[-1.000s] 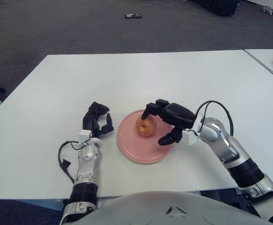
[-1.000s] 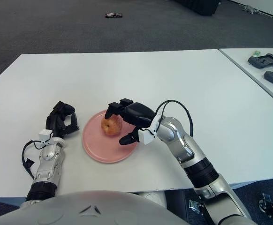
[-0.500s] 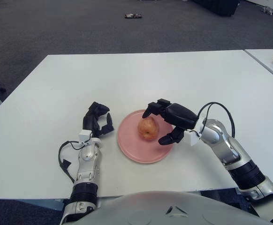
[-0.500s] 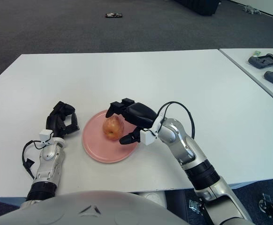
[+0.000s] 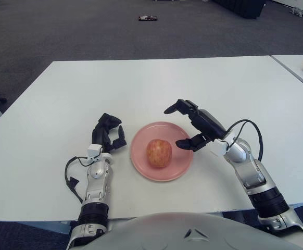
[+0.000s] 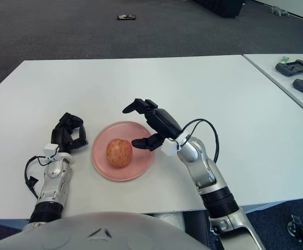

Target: Put the apple into the plate.

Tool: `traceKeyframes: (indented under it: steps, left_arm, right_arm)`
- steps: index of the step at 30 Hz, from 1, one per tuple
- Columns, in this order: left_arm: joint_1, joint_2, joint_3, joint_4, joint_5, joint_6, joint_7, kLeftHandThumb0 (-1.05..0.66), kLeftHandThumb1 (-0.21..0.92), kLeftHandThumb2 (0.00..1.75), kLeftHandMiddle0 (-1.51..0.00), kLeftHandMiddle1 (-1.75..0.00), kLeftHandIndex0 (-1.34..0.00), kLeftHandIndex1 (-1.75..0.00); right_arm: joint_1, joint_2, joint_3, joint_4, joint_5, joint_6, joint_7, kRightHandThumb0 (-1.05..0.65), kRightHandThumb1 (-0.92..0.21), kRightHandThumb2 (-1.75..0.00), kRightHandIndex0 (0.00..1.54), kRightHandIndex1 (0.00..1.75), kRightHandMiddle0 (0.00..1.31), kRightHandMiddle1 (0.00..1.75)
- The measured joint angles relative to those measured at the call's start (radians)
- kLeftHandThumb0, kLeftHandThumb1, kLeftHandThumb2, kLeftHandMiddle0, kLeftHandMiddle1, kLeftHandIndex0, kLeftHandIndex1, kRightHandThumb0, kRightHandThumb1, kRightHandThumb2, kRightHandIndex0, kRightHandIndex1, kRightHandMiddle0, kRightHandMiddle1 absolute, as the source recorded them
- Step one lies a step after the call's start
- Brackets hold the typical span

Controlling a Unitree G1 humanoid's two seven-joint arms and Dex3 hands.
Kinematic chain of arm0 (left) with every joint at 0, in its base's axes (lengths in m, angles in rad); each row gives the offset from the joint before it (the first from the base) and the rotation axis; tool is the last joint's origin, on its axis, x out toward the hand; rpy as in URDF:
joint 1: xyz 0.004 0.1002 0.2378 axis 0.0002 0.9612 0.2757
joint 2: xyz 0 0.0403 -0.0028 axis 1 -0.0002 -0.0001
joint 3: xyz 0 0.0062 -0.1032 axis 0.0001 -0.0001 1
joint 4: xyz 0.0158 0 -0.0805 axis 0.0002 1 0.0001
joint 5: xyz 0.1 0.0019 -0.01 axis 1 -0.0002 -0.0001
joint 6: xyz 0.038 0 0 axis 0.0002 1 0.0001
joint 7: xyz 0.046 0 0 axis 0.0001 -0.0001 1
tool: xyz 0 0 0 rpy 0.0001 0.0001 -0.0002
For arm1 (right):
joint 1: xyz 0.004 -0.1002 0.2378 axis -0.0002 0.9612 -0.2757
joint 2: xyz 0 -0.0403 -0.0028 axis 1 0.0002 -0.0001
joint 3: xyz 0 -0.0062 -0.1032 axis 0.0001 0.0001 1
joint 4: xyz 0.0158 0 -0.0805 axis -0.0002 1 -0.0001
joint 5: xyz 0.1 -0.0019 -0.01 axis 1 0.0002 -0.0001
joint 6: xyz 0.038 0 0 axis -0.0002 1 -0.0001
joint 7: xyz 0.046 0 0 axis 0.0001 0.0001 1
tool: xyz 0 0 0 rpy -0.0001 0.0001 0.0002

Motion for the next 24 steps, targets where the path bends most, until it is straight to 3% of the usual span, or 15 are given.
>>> traceKeyframes:
  steps: [4, 6, 8, 11, 24]
  left_arm:
    - [0.0, -0.001, 0.001, 0.002, 0.001, -0.002, 0.004, -0.5, 0.27, 1.39, -1.26, -1.75, -0.65, -1.75]
    - [0.0, -0.002, 0.0, 0.003, 0.003, -0.002, 0.009, -0.5, 0.27, 1.39, -1.27, -1.75, -0.65, -1.75]
    - [-0.001, -0.003, 0.0, 0.004, 0.004, -0.002, 0.013, -0.5, 0.27, 1.39, -1.27, -1.75, -0.65, -1.75]
    - [-0.001, -0.003, 0.0, 0.006, 0.007, -0.002, 0.018, -0.5, 0.26, 1.4, -1.28, -1.75, -0.66, -1.75]
    - [-0.003, -0.004, 0.0, 0.01, 0.016, -0.006, 0.019, -0.5, 0.27, 1.39, -1.28, -1.75, -0.65, -1.75]
  right_arm:
    - [0.02, 0.044, -0.049, 0.04, 0.042, -0.002, -0.07, -0.47, -0.5, -1.29, 0.17, 1.34, 0.07, 1.56]
    - [0.027, 0.053, -0.067, 0.06, 0.046, -0.013, -0.095, -0.42, -0.65, -1.0, 0.23, 1.35, 0.16, 1.65]
    - [0.032, 0.064, -0.083, 0.079, 0.046, -0.027, -0.126, -0.39, -0.73, -0.84, 0.27, 1.36, 0.2, 1.7]
    - [0.038, 0.076, -0.104, 0.102, 0.038, -0.052, -0.176, -0.37, -0.79, -0.73, 0.3, 1.36, 0.24, 1.73]
    - [0.07, 0.077, -0.165, 0.166, -0.023, -0.063, -0.302, -0.37, -0.76, -0.75, 0.34, 1.32, 0.28, 1.75]
